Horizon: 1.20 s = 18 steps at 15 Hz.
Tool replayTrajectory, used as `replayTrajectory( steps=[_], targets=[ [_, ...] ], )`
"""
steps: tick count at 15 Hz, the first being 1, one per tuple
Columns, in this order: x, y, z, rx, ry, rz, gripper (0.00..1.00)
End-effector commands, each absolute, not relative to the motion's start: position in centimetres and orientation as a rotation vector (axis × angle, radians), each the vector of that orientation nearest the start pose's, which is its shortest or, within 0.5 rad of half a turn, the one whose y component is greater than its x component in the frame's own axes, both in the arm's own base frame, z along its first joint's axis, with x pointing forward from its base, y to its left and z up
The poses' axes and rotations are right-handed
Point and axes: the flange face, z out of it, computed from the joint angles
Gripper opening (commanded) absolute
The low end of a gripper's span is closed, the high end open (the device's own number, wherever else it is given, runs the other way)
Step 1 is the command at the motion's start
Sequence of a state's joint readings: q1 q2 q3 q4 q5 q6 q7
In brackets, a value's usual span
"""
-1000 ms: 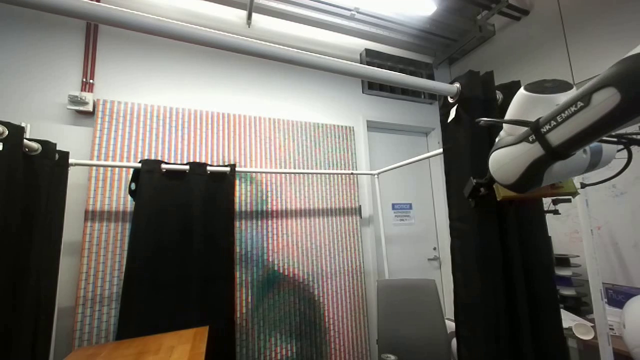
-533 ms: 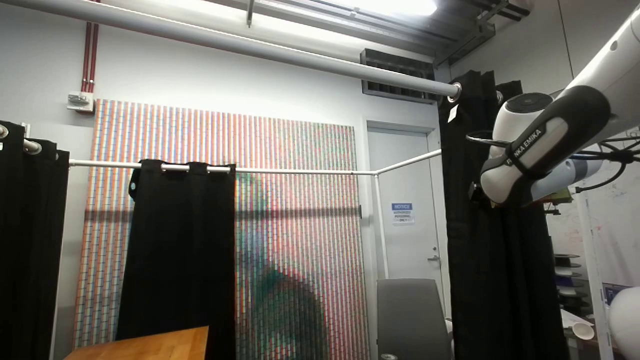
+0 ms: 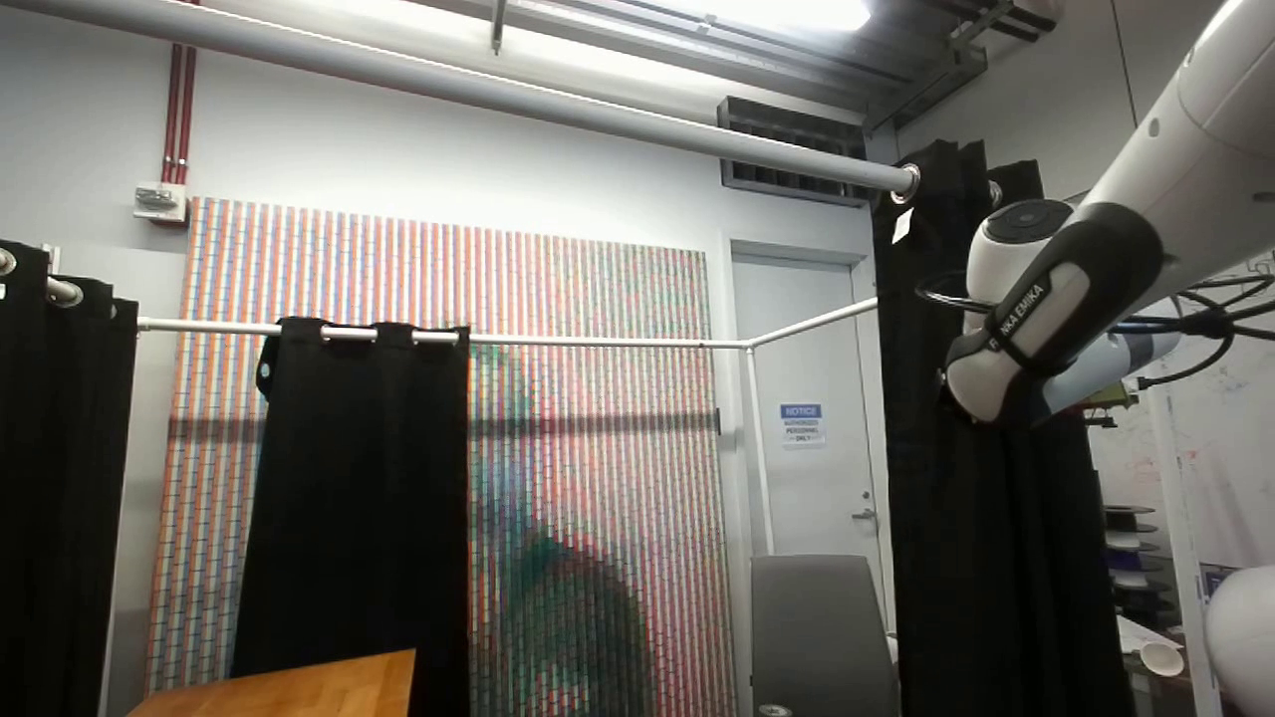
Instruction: Pull the curtain to the left
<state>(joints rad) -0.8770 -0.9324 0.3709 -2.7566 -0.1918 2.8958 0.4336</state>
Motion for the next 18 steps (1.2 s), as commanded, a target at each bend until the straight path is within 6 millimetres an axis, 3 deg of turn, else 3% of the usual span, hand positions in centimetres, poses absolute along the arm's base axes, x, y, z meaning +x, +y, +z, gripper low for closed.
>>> replayTrajectory(
  steps=[1,10,13,18],
  targets=[
    [31.72,-12.7,57.62,-2.958,1.192,-1.778,0.73],
    [31.81,-12.51,57.66,-2.963,1.184,-1.789,0.05],
    [31.77,-12.64,57.67,-2.964,1.185,-1.79,0.0],
    [31.69,-12.74,57.71,-2.965,1.187,-1.79,0.04]
  ],
)
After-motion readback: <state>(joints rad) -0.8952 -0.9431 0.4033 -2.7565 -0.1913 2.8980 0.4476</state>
